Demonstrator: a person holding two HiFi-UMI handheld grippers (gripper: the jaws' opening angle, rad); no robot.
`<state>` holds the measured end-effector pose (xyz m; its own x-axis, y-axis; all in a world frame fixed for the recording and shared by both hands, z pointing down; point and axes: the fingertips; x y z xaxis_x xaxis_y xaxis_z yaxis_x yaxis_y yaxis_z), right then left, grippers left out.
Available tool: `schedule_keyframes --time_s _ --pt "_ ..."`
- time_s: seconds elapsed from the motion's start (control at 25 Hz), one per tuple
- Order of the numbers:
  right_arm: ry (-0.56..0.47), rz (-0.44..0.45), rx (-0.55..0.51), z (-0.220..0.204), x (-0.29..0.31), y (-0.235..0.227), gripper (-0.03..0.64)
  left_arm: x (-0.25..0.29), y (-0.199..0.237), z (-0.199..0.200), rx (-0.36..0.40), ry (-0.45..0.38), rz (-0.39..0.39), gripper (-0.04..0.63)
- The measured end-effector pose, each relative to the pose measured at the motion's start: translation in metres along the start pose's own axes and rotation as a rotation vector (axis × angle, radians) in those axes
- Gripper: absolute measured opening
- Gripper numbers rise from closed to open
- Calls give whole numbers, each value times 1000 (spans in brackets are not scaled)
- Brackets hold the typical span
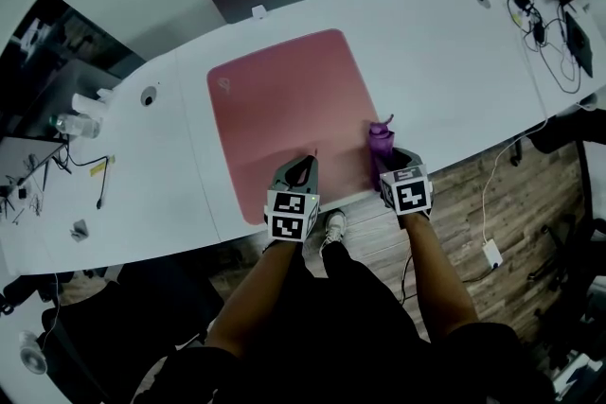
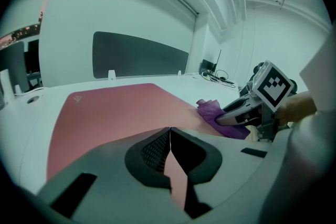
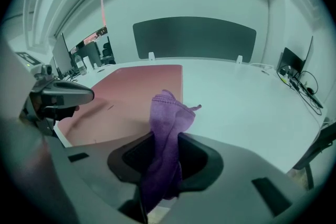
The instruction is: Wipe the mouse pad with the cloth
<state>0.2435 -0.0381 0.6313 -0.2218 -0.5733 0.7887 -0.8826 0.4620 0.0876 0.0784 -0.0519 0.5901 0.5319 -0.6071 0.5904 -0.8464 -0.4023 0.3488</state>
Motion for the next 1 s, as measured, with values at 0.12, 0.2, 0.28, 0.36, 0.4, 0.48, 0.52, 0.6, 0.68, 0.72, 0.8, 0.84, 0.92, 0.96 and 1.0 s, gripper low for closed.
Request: schedule_keyframes --time_s 0.12,0.2,0.28,0.36,0.4,0.48,0.52,0.6,0.68,0.72,0.8,0.84,0.92,0.96,1.0 --pt "-10 -3 20 3 -3 -1 133 -1 3 1 -4 -10 -14 23" --pt "-44 -18 28 15 -7 -5 130 -2 2 7 -4 -28 -38 23" --pt "-101 -34 17 35 -14 -9 130 -3 1 14 0 -44 -48 23" --pt "-160 -41 3 57 -22 -11 130 -6 3 22 2 -56 -43 23" --pt "-183 -45 -4 67 -27 -10 130 -9 5 26 0 -64 -39 23" --pt "-225 -62 -25 86 -37 -11 130 -18 8 38 -15 -93 -33 23" --pt "-251 -74 -38 96 -42 -11 130 -23 10 46 -24 -112 -31 23" --pt "-316 -92 -58 118 -53 -9 130 -35 15 64 -33 -157 -23 23" --pt "-387 -99 -75 142 -65 -6 130 -48 21 83 -34 -206 -7 23" --pt "-422 -102 -85 153 -72 -4 130 -56 24 93 -39 -230 3 23" --pt "-478 -110 -105 175 -86 -1 130 -71 30 112 -60 -278 24 23" --pt "-500 -114 -115 186 -93 1 130 -78 34 122 -69 -303 35 23" --pt "-549 -115 -134 209 -106 9 130 -95 42 140 -69 -354 54 23" --pt "-574 -111 -144 220 -112 14 130 -104 45 148 -60 -377 63 23" --pt "-598 -103 -154 229 -117 19 130 -112 47 155 -49 -399 71 23"
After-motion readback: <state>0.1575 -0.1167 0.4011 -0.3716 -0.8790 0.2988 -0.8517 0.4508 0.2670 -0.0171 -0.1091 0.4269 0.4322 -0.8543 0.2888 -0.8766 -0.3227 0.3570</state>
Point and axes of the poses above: the fingertips, and each gripper's own axes: x forward along the fingers, y to its left, z out of its top, and after that the axes turned 15 degrees about -x, right-handed
